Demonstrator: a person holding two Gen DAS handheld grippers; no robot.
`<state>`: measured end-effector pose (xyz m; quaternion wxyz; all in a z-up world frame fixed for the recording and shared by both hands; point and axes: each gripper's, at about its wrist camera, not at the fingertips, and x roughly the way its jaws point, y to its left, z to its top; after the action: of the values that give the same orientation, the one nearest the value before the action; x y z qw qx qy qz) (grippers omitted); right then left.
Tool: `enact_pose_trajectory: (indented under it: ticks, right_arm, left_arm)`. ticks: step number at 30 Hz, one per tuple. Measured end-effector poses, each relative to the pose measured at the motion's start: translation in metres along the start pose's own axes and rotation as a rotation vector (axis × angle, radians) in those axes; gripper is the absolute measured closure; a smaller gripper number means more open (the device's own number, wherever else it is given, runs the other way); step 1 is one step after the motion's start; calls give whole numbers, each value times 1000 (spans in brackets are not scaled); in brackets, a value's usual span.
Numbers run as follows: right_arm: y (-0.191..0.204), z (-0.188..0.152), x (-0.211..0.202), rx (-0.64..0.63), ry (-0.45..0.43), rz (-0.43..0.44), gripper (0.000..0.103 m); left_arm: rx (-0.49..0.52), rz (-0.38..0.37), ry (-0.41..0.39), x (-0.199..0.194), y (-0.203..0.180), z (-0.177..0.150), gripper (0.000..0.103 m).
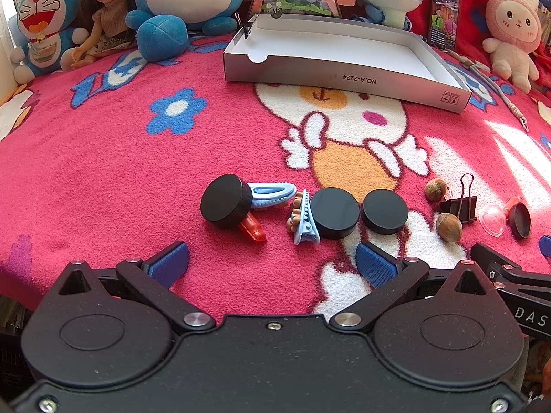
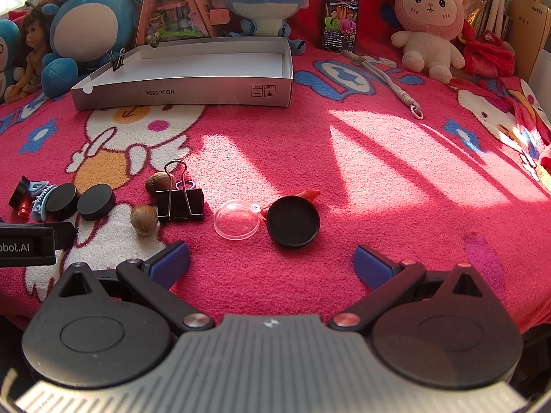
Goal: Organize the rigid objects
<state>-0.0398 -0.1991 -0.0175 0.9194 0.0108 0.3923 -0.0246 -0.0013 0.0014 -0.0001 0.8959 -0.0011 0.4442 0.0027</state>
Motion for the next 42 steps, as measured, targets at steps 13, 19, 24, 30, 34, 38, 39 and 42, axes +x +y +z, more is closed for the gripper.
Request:
enact_pose_trajectory:
  ticks: [13, 19, 24, 30, 34, 38, 39, 42]
  right_arm:
    - [-12, -19, -9, -44, -119, 59, 0]
    - [-16, -19, -18, -47, -175, 67, 0]
    - [-25, -15, -28, -35, -245, 61, 7]
    - [-32, -13, -26, -4, -236, 57, 23]
    - [-35, -14, -22, 14, -210, 56, 33]
    - [-34, -15, -21, 5, -204, 61, 41]
    - [-34, -15, -21, 3, -203, 62, 43]
    - [-34, -14, -18, 9, -191, 69, 48]
  left_arm:
    - [52, -43, -71, -8, 5, -13, 0]
    - [87, -136, -109, -25, 4, -15, 32]
    - [100, -205, -124, -41, 2, -16, 59]
    - [77, -319, -139, -45, -3, -15, 70]
    - [72, -232, -147, -30, -10, -14, 74]
    - [112, -167, -189, -24, -14, -12, 76]
    - [114, -161, -193, -22, -15, -12, 76]
    - [118, -155, -203, -18, -15, -10, 75]
